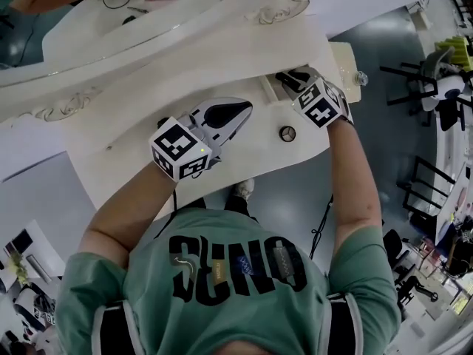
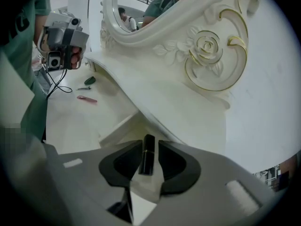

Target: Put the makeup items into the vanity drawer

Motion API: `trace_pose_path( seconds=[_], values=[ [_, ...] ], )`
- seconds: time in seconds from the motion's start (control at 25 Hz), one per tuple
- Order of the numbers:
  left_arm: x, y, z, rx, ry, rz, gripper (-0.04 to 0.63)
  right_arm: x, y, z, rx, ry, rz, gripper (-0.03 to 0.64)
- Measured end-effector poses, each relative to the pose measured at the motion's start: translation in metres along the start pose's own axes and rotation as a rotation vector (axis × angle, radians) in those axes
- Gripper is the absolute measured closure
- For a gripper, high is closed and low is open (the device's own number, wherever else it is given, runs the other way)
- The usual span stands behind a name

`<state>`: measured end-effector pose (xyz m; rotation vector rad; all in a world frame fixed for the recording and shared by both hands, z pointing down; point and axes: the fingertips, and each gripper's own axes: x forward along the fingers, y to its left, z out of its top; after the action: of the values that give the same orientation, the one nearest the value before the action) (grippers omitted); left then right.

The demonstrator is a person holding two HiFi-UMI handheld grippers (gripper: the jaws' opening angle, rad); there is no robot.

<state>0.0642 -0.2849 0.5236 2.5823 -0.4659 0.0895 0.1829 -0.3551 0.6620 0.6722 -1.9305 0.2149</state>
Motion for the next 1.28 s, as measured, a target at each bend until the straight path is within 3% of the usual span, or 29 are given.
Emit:
trace_pose_path(
  seconds=[0.2,0.32,0.48,0.64,0.84,1.28],
  values=[
    [-0.001,-0.002,0.002,0.004,-0.004,0.004,0.591,-0.011,-0.005,0.004,0.037,-0.033,-0.019,0.475],
    [-0.002,-0.008,0.006,0.015,-0.008,0.000,0.591,-0.037,-0.012,0.015,0.101,-0.116,-0.059,0.471],
    [-0.008,-0.027,0.014,0.035,-0.004,-0.002,0.591,-0.104,-0.005,0.028,0.267,-0.348,-0.097,0.471],
    [-0.019,-0.059,0.026,0.032,-0.012,-0.010,0.591,-0.187,0.033,0.028,0.437,-0.589,-0.084,0.485],
    [-0.031,-0.112,0.046,0.075,-0.029,-0.039,0.592,-0.281,0.084,0.011,0.603,-0.811,-0.102,0.532],
    [-0.041,-0.236,0.075,0.163,-0.073,-0.154,0.591,-0.408,0.177,-0.027,0.651,-0.969,-0.247,0.606]
  ],
)
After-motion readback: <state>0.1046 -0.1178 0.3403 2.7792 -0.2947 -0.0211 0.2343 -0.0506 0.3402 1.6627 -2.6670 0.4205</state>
